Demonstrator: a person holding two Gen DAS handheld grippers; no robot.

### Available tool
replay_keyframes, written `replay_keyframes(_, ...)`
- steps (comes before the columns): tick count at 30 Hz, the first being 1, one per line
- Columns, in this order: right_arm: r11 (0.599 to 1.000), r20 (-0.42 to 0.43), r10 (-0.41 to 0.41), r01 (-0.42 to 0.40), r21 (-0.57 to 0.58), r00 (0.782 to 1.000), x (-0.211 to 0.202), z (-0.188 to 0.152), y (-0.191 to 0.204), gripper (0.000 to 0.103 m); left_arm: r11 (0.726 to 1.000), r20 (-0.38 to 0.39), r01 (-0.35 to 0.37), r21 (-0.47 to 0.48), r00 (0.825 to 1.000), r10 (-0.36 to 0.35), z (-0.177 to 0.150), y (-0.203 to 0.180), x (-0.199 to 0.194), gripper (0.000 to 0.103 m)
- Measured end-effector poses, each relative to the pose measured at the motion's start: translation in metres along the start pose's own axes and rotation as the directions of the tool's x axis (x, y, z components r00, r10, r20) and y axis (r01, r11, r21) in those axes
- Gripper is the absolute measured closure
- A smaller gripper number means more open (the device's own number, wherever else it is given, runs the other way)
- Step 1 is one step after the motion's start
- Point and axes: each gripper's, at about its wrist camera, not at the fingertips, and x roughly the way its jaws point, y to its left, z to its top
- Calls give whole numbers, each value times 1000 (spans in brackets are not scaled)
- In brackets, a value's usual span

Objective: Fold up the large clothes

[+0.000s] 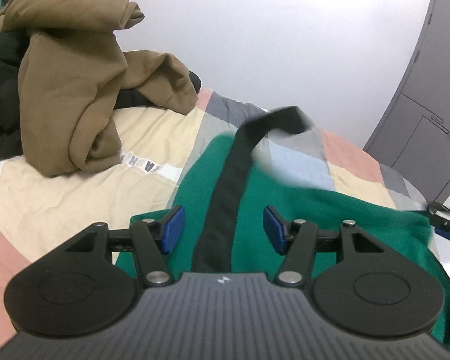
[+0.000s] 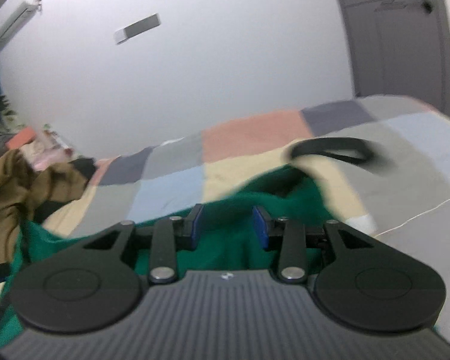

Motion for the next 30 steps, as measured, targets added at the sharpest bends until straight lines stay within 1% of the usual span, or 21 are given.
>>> replay_keyframes(2,1000,8,-22,22,-6,1000,-9,1,-5,60,1000,1,3,27,1000,-3,-2,-5,-5,40)
replay_keyframes(3,1000,-4,-18,18,-7,1000,-13,0,-8,58,999,-1,9,42,1000,-9,-4,-7,-8,40)
replay_keyframes(6,1000,-41,-3,3,-10,999,-26,-6,-13,58,995,-9,28,94,1000,-28,-13,-20,-19,40)
replay_keyframes(8,1000,-83,25,-26,-10,996,-32,-13,-10,58,991,-30,48,129,999,-45,-21,-30,-24,40)
replay_keyframes(11,997,-135,83,-82,14,987,-47,-24,-2,58,986,-82,107,129,992,-97,-32,-38,-26,40)
replay_keyframes(13,993,-152,120,-120,4,981,-56,-31,10,58,980,-104,111,163,990,-95,-41,-46,-28,40)
replay_keyframes(15,990,-163,131,-138,-35,978,-60,-37,24,58,976,-120,120,180,988,-99,-49,-51,-27,40)
replay_keyframes(18,981,-211,133,-159,-111,968,-51,-49,44,59,974,-125,116,196,988,-92,-59,-56,-25,40)
replay_keyframes(20,973,-266,139,-181,-142,954,-37,-58,50,59,971,-137,117,207,987,-90,-63,-57,-21,40)
replay_keyframes(23,969,-262,134,-181,-167,956,-27,-67,52,59,974,-153,116,192,984,-87,-69,-55,-12,39)
replay_keyframes(26,977,-271,137,-175,-120,953,-18,-69,49,59,972,-149,101,211,986,-70,-74,-57,-5,39)
replay_keyframes(30,978,-260,120,-159,-137,958,-9,-77,50,59,974,-138,88,207,989,-60,-75,-60,-6,39)
